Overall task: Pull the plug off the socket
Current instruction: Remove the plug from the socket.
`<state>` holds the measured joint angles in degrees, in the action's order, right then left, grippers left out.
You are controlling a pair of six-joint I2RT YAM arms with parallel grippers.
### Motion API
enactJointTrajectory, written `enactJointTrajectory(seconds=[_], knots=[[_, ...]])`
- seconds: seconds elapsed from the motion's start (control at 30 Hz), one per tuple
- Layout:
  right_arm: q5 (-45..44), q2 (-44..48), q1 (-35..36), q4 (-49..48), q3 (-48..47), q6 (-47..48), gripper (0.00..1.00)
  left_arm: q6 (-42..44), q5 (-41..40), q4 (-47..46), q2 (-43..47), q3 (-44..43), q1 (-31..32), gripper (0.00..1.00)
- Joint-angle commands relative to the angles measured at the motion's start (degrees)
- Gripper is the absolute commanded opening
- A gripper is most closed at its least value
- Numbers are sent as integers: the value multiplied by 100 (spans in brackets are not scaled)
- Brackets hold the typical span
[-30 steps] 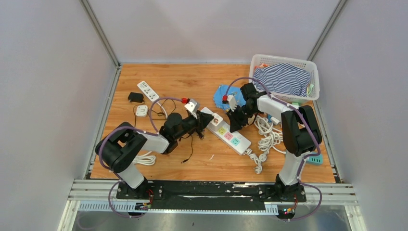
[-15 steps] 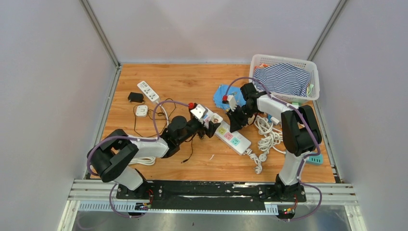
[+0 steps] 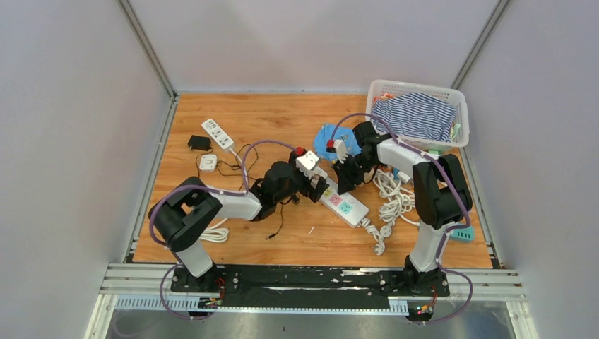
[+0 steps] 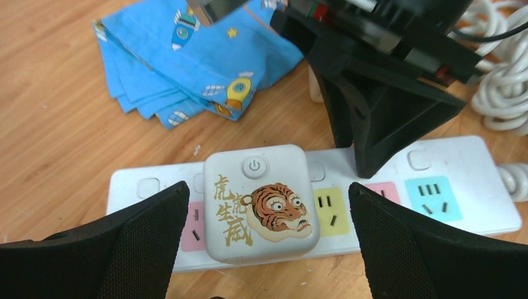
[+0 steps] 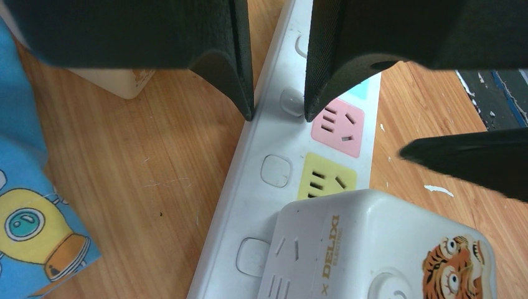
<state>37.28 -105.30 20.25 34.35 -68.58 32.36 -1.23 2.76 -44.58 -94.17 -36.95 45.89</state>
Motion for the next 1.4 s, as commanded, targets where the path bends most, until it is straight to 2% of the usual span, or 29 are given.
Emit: enactJointTrajectory(seconds=[0.0,0.13,0.27,0.37,0.43,0.5,0.53,0.7,0.87,0.97,1.1,1.23,1.37], knots=[[-1601,-668,76,222,433,426,33,249,-41,309,-462,-290,16,100],[-1601,-668,80,221,426,424,33,193,-267,309,-574,-357,47,95],[-1601,-676,73,230,424,429,33,173,-161,316,-731,-478,99,81],[-1601,-676,75,238,424,429,33,163,4,352,-762,-543,96,46],[-1601,-681,73,239,423,438,33,192,19,353,-650,-490,98,31],[-1603,-677,85,237,423,440,33,198,-76,349,-491,-421,98,6],[-1609,-681,82,237,424,438,33,177,-136,345,-409,-374,96,0],[-1638,-692,100,235,424,451,33,-141,-268,205,73,-135,96,0],[-1696,-702,145,239,424,464,30,-1155,-89,-959,273,324,21,0],[-1698,-714,154,239,415,464,29,-1271,137,-1062,170,284,-27,0],[-1712,-736,162,252,404,467,28,-695,-177,-915,218,288,117,0],[-1743,-748,192,253,398,464,26,1012,-1513,-860,211,346,815,0],[-1776,-755,215,265,394,472,26,780,-1439,-834,150,263,850,0]])
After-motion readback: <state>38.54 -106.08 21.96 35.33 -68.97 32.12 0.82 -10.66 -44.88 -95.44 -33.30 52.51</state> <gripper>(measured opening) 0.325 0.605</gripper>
